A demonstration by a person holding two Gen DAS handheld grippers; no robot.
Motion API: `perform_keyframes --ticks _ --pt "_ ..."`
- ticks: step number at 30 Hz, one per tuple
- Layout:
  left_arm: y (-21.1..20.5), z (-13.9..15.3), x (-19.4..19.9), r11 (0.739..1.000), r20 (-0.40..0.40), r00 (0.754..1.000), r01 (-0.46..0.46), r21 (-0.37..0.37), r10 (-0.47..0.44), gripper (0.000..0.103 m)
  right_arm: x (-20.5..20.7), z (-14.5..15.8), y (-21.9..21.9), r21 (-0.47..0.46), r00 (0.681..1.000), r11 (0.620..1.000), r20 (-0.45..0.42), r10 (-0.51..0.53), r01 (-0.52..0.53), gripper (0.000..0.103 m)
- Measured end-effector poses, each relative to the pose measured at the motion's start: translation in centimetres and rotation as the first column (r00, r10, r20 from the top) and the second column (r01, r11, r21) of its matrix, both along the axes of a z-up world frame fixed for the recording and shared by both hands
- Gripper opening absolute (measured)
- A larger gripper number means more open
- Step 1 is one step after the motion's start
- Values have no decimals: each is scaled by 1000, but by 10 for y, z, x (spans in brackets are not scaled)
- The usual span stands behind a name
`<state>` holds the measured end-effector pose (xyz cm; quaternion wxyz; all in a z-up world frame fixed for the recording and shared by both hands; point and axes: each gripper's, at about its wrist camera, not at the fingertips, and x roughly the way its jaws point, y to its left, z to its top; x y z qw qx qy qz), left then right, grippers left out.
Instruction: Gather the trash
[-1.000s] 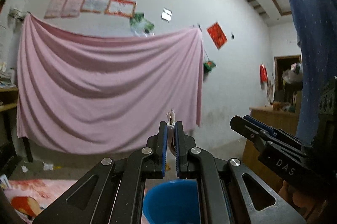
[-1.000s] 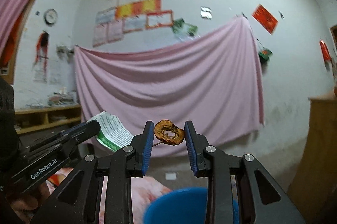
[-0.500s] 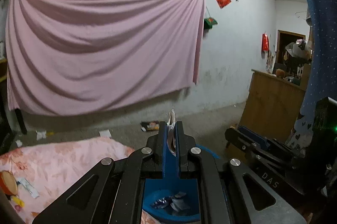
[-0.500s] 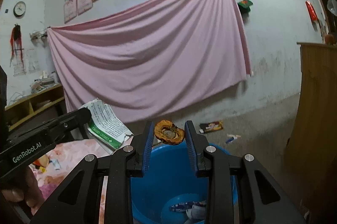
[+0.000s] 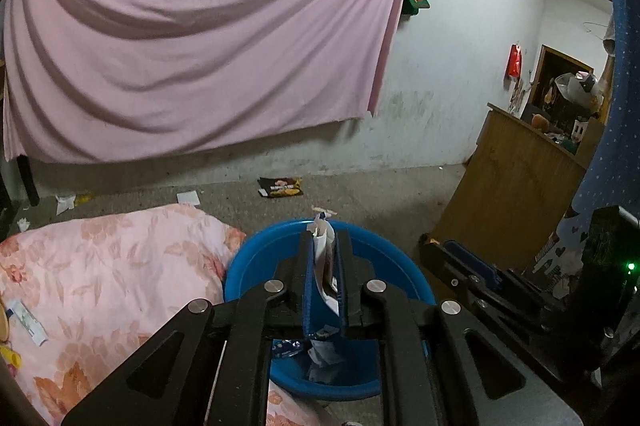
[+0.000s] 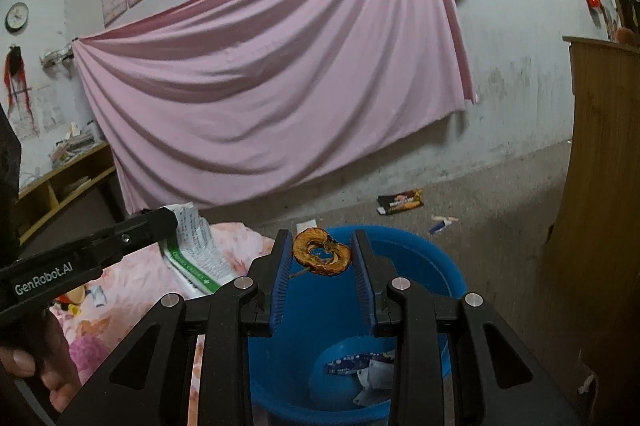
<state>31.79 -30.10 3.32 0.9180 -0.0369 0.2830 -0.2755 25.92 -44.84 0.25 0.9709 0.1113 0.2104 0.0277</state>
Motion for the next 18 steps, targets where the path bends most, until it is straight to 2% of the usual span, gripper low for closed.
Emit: perform_keyframes --ticks 4,8,11,15,17,18 --pt "2 -3 3 1000 -32 999 -3 5 3 11 3 -4 -2 11 1000 1000 -29 2 -2 29" --pt "9 -3 4 1000 -52 999 -11 -16 11 25 3 -3 -3 17 999 1000 -41 -2 3 35" --pt "14 -2 4 999 -59 998 -26 -19 25 25 5 0 -2 19 999 1000 -46 -4 5 36" --pt "26 7 -3 998 -41 998 -50 -42 49 27 1 9 3 8 1000 1000 -27 -2 3 42" --pt "38 13 -9 996 -17 997 -72 -56 71 37 -4 20 9 -5 1000 1000 2 4 -4 45" --pt "43 16 -13 995 -5 997 -81 -65 81 38 -4 22 11 -9 1000 1000 12 6 -6 47"
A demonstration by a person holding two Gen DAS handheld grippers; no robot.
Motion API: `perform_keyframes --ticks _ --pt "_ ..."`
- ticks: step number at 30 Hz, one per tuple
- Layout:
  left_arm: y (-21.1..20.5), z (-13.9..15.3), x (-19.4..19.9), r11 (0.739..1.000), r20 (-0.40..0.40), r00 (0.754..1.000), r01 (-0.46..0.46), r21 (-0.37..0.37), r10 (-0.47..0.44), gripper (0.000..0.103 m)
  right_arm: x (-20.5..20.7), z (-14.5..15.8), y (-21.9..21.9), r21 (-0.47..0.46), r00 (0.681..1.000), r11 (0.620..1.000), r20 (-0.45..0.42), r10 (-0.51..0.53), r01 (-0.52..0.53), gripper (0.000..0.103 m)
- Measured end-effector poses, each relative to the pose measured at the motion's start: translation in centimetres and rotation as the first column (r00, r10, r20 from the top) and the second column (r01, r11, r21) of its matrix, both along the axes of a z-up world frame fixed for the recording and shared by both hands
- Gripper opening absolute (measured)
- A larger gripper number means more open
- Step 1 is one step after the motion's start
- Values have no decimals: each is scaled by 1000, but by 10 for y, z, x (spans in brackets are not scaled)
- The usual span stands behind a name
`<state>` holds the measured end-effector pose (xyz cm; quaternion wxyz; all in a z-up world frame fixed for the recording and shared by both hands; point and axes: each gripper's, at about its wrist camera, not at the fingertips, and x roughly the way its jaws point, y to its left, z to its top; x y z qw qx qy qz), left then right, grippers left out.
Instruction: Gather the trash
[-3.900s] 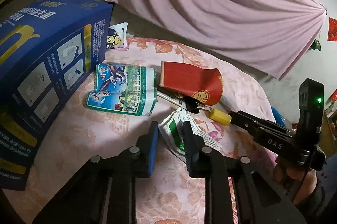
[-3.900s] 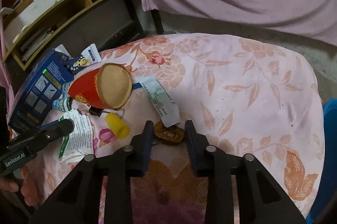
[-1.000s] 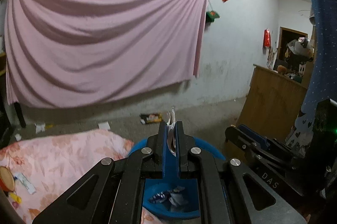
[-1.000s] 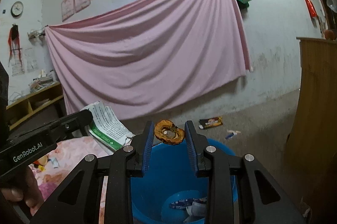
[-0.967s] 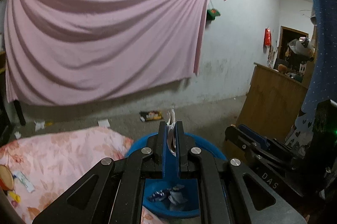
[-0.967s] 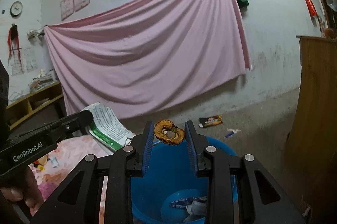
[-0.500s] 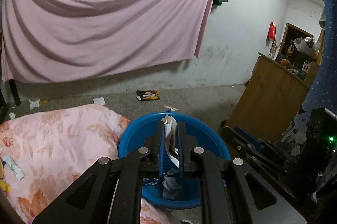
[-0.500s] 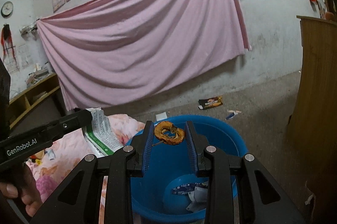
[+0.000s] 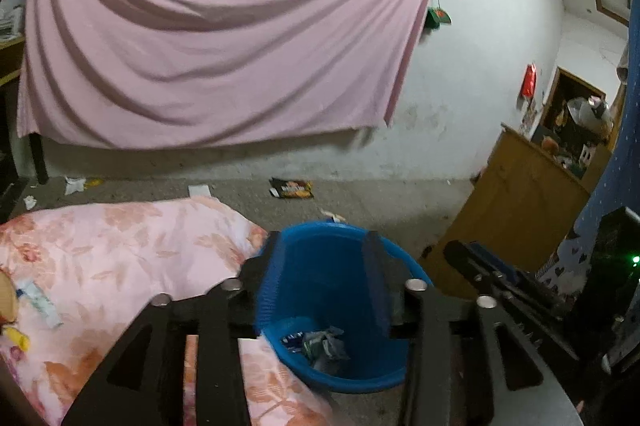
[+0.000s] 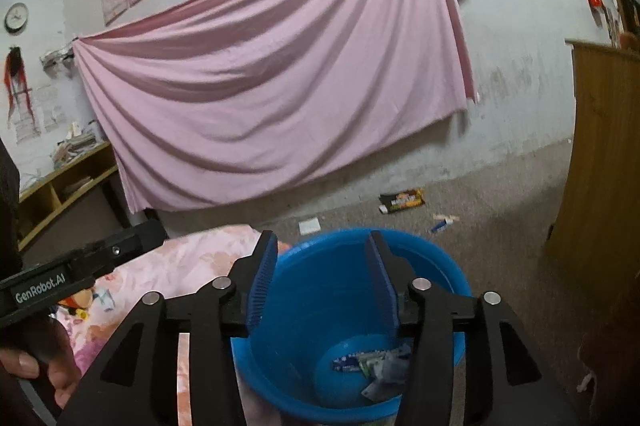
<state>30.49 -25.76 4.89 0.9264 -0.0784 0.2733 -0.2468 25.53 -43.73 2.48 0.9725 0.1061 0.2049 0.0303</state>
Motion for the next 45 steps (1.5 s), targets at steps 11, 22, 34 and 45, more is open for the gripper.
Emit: perform_keyframes --ticks 11,22,34,45 --pt "102 48 -45 987 156 974 -159 -40 163 86 -21 57 60 -32 981 999 186 49 -44 84" --pt "197 66 -100 950 287 906 -299 -84 311 101 -43 81 129 -50 941 989 305 146 -137 103" --pt "276 37 -153 876 381 809 -482 -7 448 101 -47 62 211 -116 866 939 364 342 -322 103" --pt "291 -26 -141 861 171 864 -495 115 474 101 9 16 263 -184 837 842 128 532 -507 103"
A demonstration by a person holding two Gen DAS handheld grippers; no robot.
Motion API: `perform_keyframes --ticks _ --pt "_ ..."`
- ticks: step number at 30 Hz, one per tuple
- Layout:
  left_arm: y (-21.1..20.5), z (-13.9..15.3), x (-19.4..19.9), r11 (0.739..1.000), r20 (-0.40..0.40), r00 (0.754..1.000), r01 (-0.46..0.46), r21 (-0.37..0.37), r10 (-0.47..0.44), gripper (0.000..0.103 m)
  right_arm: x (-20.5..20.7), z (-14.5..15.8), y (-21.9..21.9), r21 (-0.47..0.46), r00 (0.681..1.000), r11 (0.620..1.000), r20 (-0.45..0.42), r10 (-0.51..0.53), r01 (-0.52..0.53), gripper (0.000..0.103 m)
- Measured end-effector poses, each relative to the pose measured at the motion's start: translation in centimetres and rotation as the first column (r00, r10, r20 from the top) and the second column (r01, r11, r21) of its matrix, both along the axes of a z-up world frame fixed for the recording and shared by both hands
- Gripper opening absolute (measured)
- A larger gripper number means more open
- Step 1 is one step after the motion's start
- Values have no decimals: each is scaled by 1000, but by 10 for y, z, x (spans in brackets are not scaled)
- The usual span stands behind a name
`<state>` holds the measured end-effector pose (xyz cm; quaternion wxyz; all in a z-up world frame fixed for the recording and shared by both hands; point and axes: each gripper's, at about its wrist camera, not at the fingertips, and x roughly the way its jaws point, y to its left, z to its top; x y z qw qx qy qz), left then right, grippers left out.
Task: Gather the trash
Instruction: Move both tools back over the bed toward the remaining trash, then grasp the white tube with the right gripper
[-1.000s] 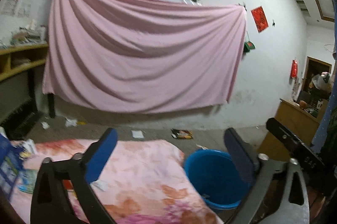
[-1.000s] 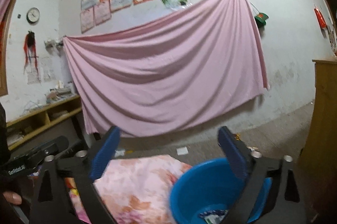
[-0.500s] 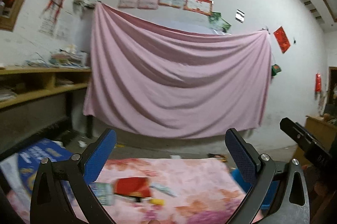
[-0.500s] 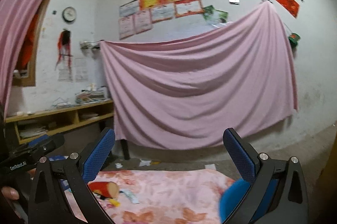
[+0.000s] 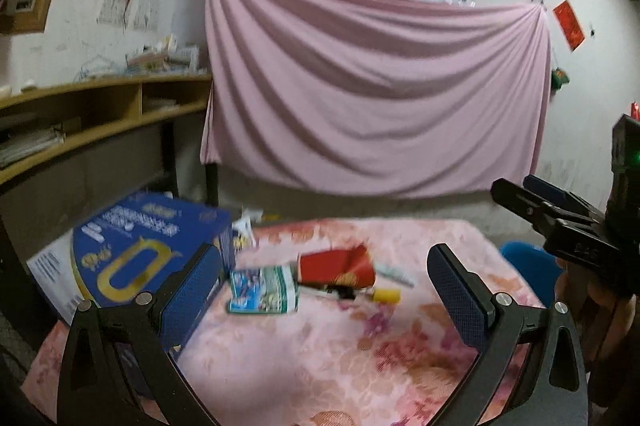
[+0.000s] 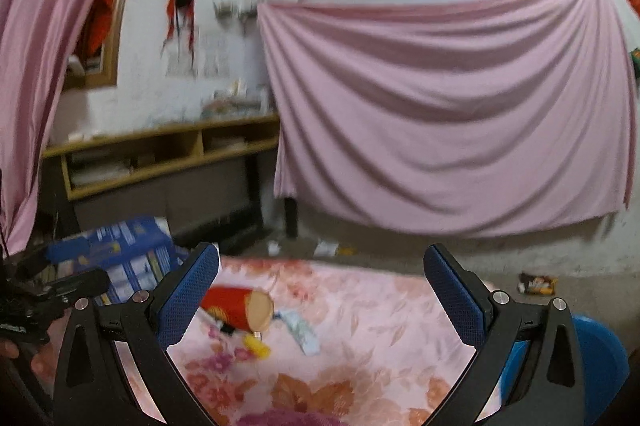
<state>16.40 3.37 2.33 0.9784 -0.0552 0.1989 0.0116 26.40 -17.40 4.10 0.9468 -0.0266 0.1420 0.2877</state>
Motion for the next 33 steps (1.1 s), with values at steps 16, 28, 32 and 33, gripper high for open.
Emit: perform_keyframes --ticks 16,28,32,33 --pt "24 -58 63 992 -317 943 -117 -48 95 86 60 -62 40 -199 938 973 -343 41 -115 79" --pt "21 -78 97 989 -443 886 -149 10 138 77 99 -93 64 -264 863 944 -503 38 -196 60" --pt "20 -87 107 985 -468 868 -165 45 167 76 103 -99 65 -260 847 942 -530 44 -212 56" --pt "21 -89 109 984 -473 864 -169 51 173 75 104 -100 66 -260 842 941 -537 46 -217 54"
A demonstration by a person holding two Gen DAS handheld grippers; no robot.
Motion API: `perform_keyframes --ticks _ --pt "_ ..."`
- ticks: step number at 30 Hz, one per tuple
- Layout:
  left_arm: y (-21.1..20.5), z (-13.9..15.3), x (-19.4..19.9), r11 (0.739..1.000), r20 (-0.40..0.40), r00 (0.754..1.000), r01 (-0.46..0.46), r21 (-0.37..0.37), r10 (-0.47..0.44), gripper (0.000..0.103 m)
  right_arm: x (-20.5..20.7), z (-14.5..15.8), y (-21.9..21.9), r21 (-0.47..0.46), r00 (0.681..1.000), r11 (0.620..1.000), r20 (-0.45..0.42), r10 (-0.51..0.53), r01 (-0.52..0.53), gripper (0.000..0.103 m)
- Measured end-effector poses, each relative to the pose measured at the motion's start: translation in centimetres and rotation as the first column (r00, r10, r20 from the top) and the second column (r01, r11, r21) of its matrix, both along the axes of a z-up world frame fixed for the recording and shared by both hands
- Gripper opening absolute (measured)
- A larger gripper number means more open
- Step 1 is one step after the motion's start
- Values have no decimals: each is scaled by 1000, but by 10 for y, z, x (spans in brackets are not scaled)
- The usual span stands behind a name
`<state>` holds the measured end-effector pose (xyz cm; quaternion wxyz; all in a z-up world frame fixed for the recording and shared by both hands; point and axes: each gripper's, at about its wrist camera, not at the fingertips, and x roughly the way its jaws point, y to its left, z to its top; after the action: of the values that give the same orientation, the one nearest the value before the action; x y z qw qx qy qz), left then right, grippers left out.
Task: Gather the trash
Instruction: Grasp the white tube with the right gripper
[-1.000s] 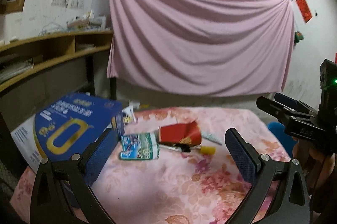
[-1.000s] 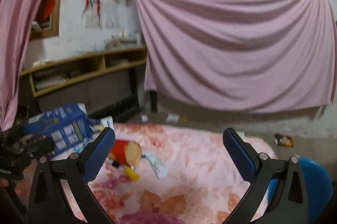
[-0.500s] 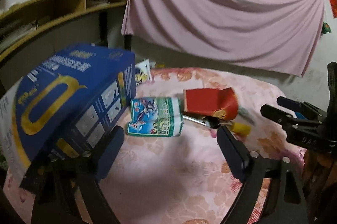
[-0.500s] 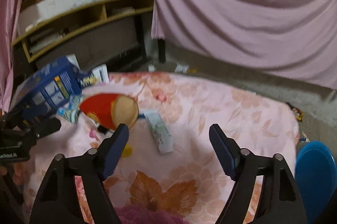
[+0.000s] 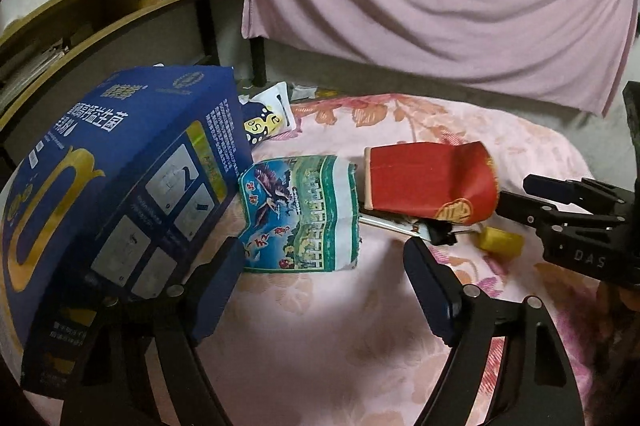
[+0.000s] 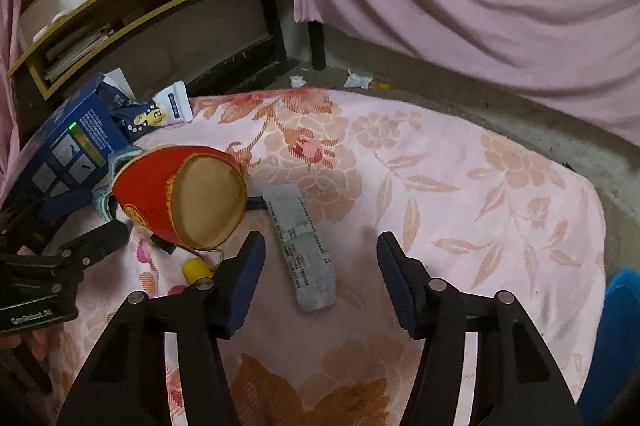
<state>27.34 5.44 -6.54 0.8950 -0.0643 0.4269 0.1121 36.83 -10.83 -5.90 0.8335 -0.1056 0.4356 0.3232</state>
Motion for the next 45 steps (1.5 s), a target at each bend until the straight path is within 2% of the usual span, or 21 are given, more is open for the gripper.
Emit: perform_keyframes --ticks 5,9,12,16,23,35,40,45 --pt "6 -4 5 999 -14 999 -34 13 34 51 4 -5 3 4 999 1000 -36 20 -20 40" --pt "6 -4 4 1000 -13 1000 -27 14 28 45 4 -6 3 3 998 999 -51 32 -32 28" --pt "0 -3 5 1000 -10 1000 -4 27 4 36 2 -5 3 3 997 999 -65 40 -40 23" --pt "-6 -2 4 1000 -6 1000 23 21 -22 11 -4 -4 -1 8 997 999 -68 36 -35 21" --pt "-8 2 -4 1000 25 1000 13 8 -13 4 -15 0 -13 29 998 999 -57 20 -18 21" --pt "-11 16 -41 998 98 995 40 -39 -35 0 -45 13 -34 102 999 995 -39 -6 10 21" --pt "-19 24 -58 991 122 987 112 -73 -102 0 -62 18 -42 131 999 991 -33 -19 24 21" --pt "-38 32 -77 966 112 974 214 -147 -199 0 -79 23 -54 135 999 990 -34 -39 44 21"
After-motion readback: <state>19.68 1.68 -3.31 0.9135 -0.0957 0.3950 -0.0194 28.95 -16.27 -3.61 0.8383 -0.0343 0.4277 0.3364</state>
